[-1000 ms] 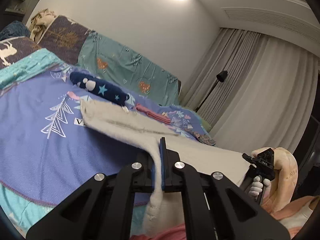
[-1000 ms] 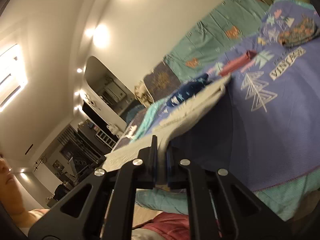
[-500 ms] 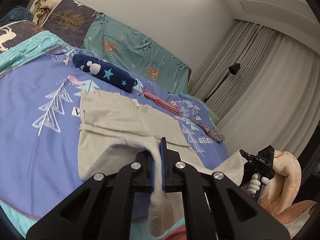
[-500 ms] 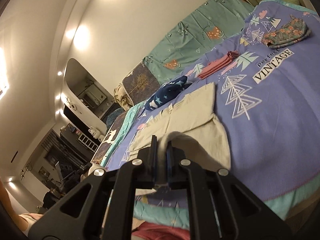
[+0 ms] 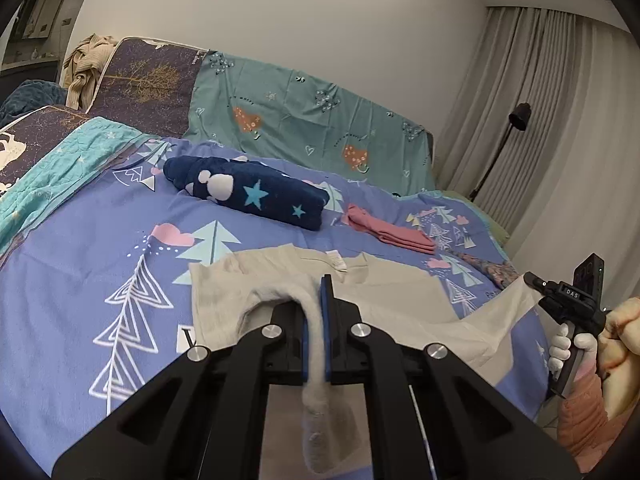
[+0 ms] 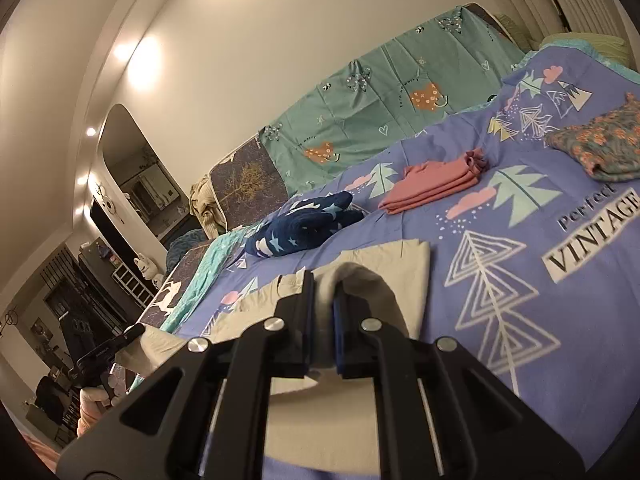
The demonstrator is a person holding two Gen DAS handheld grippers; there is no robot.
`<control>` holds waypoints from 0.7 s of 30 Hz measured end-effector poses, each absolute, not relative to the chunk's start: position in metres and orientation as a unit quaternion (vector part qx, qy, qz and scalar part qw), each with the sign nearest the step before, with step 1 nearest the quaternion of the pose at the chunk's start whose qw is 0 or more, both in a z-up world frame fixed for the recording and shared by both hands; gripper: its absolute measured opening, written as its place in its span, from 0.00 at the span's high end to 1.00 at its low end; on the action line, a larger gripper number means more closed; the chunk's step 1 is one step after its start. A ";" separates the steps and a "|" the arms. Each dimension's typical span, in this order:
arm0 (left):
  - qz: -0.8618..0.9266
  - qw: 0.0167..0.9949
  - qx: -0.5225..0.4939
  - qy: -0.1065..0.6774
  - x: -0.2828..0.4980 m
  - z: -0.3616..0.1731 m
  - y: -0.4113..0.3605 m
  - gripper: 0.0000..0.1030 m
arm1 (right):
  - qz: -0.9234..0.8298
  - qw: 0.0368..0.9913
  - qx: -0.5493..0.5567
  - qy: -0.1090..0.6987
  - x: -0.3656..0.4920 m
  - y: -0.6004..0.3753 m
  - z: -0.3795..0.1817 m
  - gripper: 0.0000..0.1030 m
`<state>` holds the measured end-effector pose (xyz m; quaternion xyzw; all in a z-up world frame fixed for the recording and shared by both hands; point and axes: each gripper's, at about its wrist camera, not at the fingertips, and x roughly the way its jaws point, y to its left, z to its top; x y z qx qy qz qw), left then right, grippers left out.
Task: Fold small clothes
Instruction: 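Lift the hem with both tools and fold it toward the collar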
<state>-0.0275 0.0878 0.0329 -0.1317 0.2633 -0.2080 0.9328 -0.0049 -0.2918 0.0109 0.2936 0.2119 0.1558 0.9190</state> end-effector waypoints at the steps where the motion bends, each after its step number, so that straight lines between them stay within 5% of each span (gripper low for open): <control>1: -0.206 0.933 -0.132 0.265 -0.022 0.032 0.088 0.96 | 0.158 0.918 0.295 0.214 0.003 -0.292 0.010 0.92; 13: -0.154 0.932 -0.102 0.312 0.086 -0.005 0.083 0.93 | 0.112 0.911 0.270 0.290 0.125 -0.290 -0.025 0.92; 17: -0.094 0.914 -0.088 0.386 0.122 -0.054 0.082 0.84 | 0.088 0.886 0.275 0.362 0.163 -0.282 -0.065 0.84; 21: -0.083 0.923 -0.078 0.366 0.102 -0.051 0.093 0.64 | 0.076 0.900 0.234 0.361 0.154 -0.282 -0.068 0.68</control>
